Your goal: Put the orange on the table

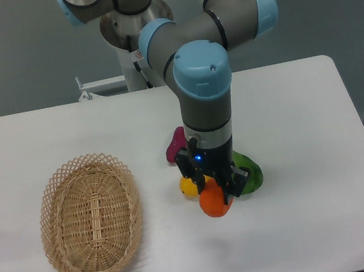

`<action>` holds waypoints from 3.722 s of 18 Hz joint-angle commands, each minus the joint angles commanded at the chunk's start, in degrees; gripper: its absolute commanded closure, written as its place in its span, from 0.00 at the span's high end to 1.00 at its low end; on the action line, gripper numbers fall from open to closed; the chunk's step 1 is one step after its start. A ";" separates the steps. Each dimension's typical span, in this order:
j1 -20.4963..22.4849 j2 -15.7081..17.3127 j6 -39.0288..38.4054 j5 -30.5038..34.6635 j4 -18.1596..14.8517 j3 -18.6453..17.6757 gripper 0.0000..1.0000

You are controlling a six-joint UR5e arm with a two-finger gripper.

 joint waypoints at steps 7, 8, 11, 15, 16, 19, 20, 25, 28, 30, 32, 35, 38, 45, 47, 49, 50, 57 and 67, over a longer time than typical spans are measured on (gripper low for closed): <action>-0.09 -0.09 -0.87 0.00 0.18 -0.44 0.45; -0.09 -0.26 -1.40 0.00 0.26 -0.27 0.45; -0.17 -0.44 -1.67 0.00 0.53 -0.44 0.45; -0.79 -1.84 -5.09 0.26 2.36 -0.53 0.45; -1.31 -2.45 -5.53 0.53 3.85 -0.62 0.45; -2.46 -4.56 -10.18 1.84 7.29 -0.70 0.45; -3.24 -5.09 -11.24 1.85 7.73 -0.71 0.45; -3.96 -7.03 -13.01 1.67 9.05 -2.63 0.45; -4.04 -7.91 -12.66 1.76 9.49 -4.48 0.45; -4.39 -8.00 -13.01 1.76 9.67 -4.75 0.45; -4.66 -8.35 -12.75 1.58 9.58 -5.01 0.45; -5.71 -9.49 -13.27 1.41 9.41 -5.36 0.45; -5.98 -9.67 -13.01 1.50 9.49 -6.59 0.45; -6.15 -9.67 -13.18 1.41 9.49 -7.91 0.46; -6.42 -9.75 -13.18 1.41 9.49 -8.00 0.46; -6.42 -9.76 -12.83 1.50 9.67 -8.44 0.48; -6.50 -9.76 -12.92 1.50 9.67 -8.70 0.48; -6.42 -9.76 -12.92 1.50 9.67 -8.79 0.49; -6.42 -9.76 -13.01 1.76 9.67 -8.97 0.59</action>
